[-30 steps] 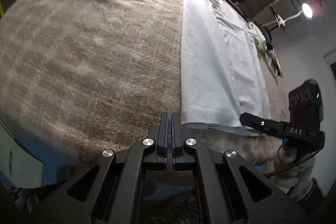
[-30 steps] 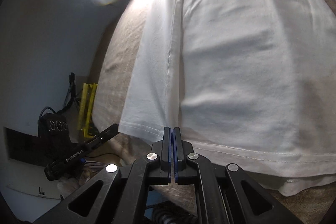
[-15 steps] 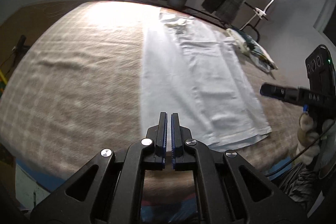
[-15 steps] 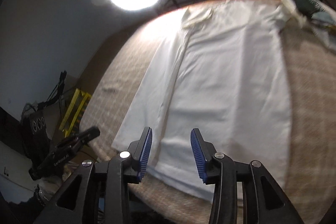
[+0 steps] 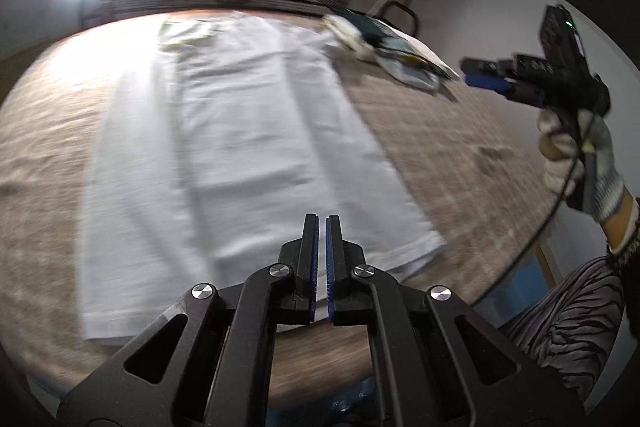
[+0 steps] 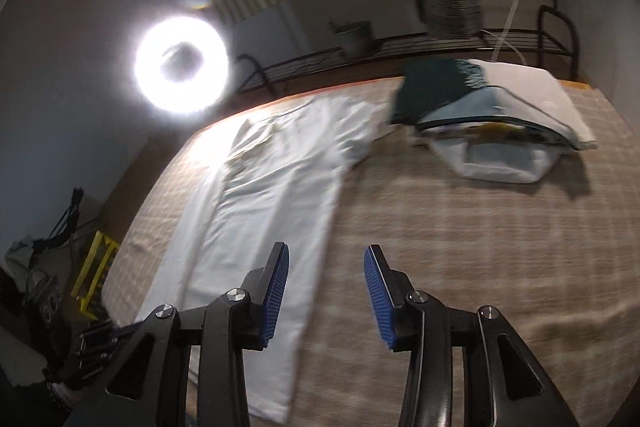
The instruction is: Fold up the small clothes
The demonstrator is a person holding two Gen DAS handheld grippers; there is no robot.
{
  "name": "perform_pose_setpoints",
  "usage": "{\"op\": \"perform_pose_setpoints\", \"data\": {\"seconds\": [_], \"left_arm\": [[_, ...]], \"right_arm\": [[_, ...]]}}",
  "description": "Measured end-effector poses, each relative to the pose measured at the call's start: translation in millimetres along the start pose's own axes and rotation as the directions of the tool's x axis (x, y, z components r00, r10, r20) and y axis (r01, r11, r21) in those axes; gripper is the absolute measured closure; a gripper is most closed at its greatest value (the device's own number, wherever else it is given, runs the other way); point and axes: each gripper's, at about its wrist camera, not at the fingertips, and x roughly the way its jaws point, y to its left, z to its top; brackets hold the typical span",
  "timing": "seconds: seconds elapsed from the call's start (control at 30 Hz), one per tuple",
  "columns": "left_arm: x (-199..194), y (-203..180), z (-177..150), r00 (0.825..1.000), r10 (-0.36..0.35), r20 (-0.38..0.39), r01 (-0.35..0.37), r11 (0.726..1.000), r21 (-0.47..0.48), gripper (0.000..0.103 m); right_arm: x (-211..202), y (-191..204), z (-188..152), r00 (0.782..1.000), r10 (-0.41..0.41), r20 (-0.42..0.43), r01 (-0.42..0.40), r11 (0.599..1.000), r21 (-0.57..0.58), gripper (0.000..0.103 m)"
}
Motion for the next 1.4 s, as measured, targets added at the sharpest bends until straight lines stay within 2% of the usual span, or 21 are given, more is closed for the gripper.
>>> {"op": "perform_pose_setpoints", "data": {"seconds": [0.07,0.2,0.27,0.3,0.33,0.37,0.4,0.43,0.57,0.6,0.63,0.67,0.7,0.73,0.77,0.93,1.07,1.27,1.3,1.33,1.4], "left_arm": [[16,-20,1,0.999,-0.026,-0.022,0.027,0.999,0.039,0.103],[52,-59,-2,0.993,-0.063,-0.095,0.074,0.99,0.118,0.103],[64,-71,-5,0.986,-0.094,-0.138,0.113,0.984,0.135,0.097],[70,-78,-7,0.98,-0.117,-0.164,0.14,0.98,0.14,0.091],[73,-82,-10,0.975,-0.131,-0.178,0.157,0.977,0.144,0.072],[76,-87,-11,0.973,-0.134,-0.189,0.163,0.976,0.147,0.045],[78,-90,-13,0.974,-0.127,-0.189,0.157,0.976,0.152,0.038],[80,-93,-14,0.976,-0.118,-0.184,0.148,0.976,0.158,0.037],[92,-96,-14,0.978,-0.065,-0.197,0.1,0.98,0.173,0.037],[93,-99,-14,0.982,-0.052,-0.18,0.087,0.978,0.19,0.038],[93,-100,-13,0.984,-0.034,-0.174,0.07,0.976,0.205,0.048],[94,-103,-13,0.986,-0.009,-0.164,0.046,0.974,0.223,0.065],[95,-104,-12,0.988,0.01,-0.156,0.027,0.971,0.236,0.075],[96,-101,-10,0.987,0.003,-0.159,0.033,0.973,0.227,0.09],[96,-97,-8,0.986,-0.021,-0.167,0.054,0.979,0.196,0.093],[81,-75,-1,0.983,-0.101,-0.152,0.11,0.992,0.056,0.096],[68,-62,1,0.984,-0.129,-0.126,0.129,0.992,-0.004,0.096],[62,-49,1,0.985,-0.14,-0.102,0.135,0.989,-0.055,0.096],[61,-49,0,0.985,-0.141,-0.101,0.136,0.989,-0.059,0.096],[60,-47,0,0.985,-0.143,-0.098,0.137,0.988,-0.067,0.096],[57,-44,-1,0.984,-0.151,-0.093,0.144,0.986,-0.081,0.096]], "right_arm": [[-4,-27,4,1.0,0.012,-0.005,-0.012,1.0,0.024,0.06],[-7,-64,5,0.999,-0.035,-0.012,0.036,0.998,0.059,0.059],[-5,-79,5,0.999,-0.034,-0.02,0.036,0.995,0.09,0.059],[-4,-84,6,0.999,-0.03,-0.022,0.032,0.995,0.1,0.059],[-1,-87,7,0.999,-0.023,-0.024,0.025,0.994,0.108,0.058],[3,-91,9,1.0,-0.013,-0.024,0.016,0.993,0.119,0.057],[6,-93,11,1.0,-0.007,-0.022,0.01,0.992,0.125,0.055],[10,-94,15,1.0,0.001,-0.021,0.002,0.991,0.13,0.054],[32,-97,27,0.998,0.057,-0.032,-0.052,0.986,0.161,0.054],[41,-95,30,0.996,0.077,-0.04,-0.07,0.984,0.164,0.054],[48,-94,33,0.995,0.088,-0.047,-0.079,0.984,0.162,0.054],[59,-90,38,0.993,0.099,-0.058,-0.089,0.983,0.158,0.054],[67,-87,41,0.992,0.106,-0.064,-0.095,0.983,0.157,0.054],[75,-84,45,0.992,0.111,-0.068,-0.099,0.982,0.158,0.054],[86,-81,51,0.991,0.112,-0.072,-0.099,0.982,0.162,0.054],[137,-65,70,0.986,0.139,-0.095,-0.117,0.972,0.203,0.054],[176,-43,82,0.989,0.051,-0.14,-0.03,0.988,0.148,0.054],[212,-47,97,0.99,0.014,-0.139,0.019,0.972,0.234,0.056],[215,-47,99,0.991,0.006,-0.131,0.025,0.972,0.234,0.063],[218,-45,103,0.991,-0.005,-0.13,0.035,0.973,0.227,0.077],[224,-44,107,0.99,-0.015,-0.143,0.048,0.973,0.228,0.094]]}}
